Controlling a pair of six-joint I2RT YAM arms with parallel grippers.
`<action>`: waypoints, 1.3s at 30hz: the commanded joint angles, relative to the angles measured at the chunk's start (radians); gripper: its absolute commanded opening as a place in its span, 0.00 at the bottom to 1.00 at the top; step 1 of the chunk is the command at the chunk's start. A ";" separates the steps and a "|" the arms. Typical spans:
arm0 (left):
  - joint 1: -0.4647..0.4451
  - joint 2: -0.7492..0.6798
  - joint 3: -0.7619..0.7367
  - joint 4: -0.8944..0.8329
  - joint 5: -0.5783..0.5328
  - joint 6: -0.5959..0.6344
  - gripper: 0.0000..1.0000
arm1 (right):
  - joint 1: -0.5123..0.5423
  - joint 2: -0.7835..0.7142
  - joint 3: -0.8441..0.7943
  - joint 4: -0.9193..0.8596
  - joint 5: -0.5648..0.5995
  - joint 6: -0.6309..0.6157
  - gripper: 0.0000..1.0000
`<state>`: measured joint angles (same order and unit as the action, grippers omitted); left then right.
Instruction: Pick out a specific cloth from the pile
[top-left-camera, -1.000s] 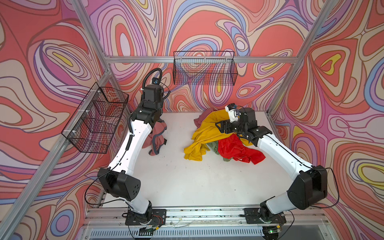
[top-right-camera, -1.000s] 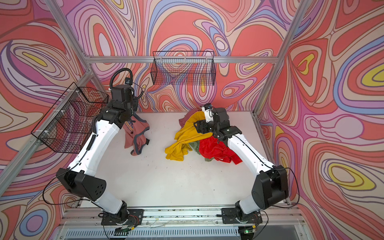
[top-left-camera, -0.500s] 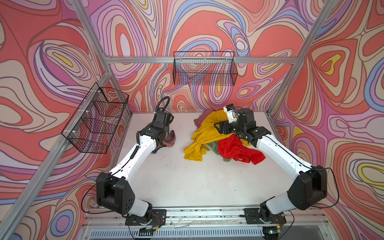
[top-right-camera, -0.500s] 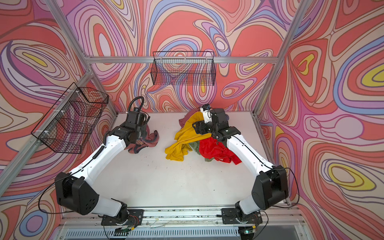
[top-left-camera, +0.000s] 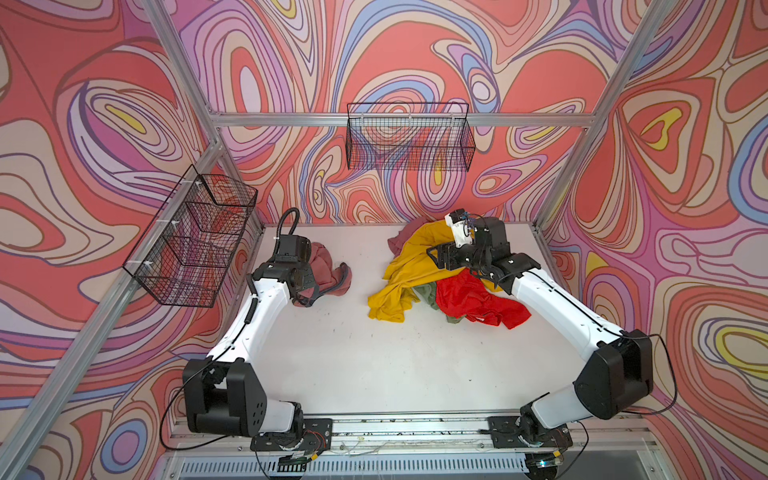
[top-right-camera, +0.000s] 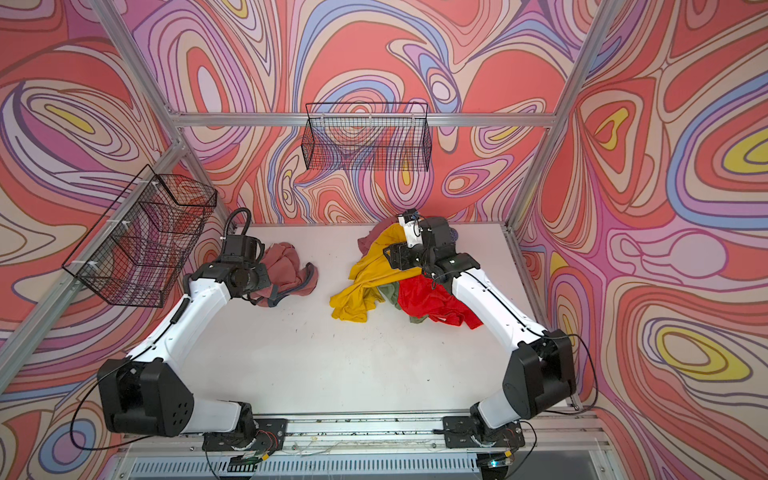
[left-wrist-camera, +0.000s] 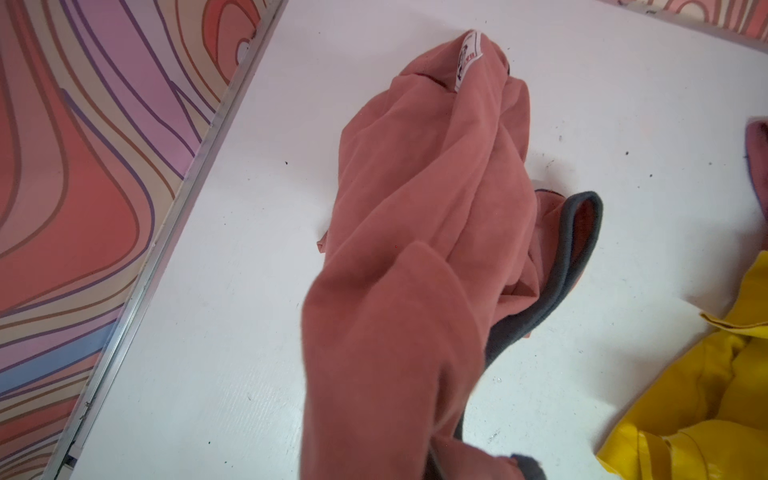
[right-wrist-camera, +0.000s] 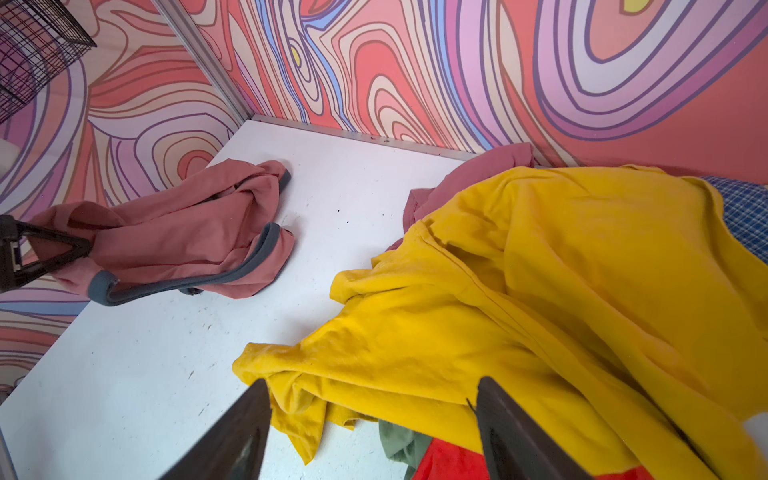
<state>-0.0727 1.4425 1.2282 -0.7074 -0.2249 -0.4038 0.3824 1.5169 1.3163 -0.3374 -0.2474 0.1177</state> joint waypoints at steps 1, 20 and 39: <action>-0.001 0.071 0.077 -0.073 0.060 0.018 0.00 | 0.009 0.018 0.010 -0.008 -0.001 0.008 0.80; -0.034 0.536 0.338 -0.117 0.055 0.087 0.00 | 0.019 0.049 0.051 -0.043 0.018 0.001 0.80; -0.045 0.321 0.088 -0.092 -0.041 -0.071 0.75 | 0.021 0.043 0.056 -0.058 0.046 -0.026 0.80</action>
<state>-0.1108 1.8389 1.3182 -0.7643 -0.2432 -0.4385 0.3992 1.5585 1.3491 -0.3916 -0.2207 0.1047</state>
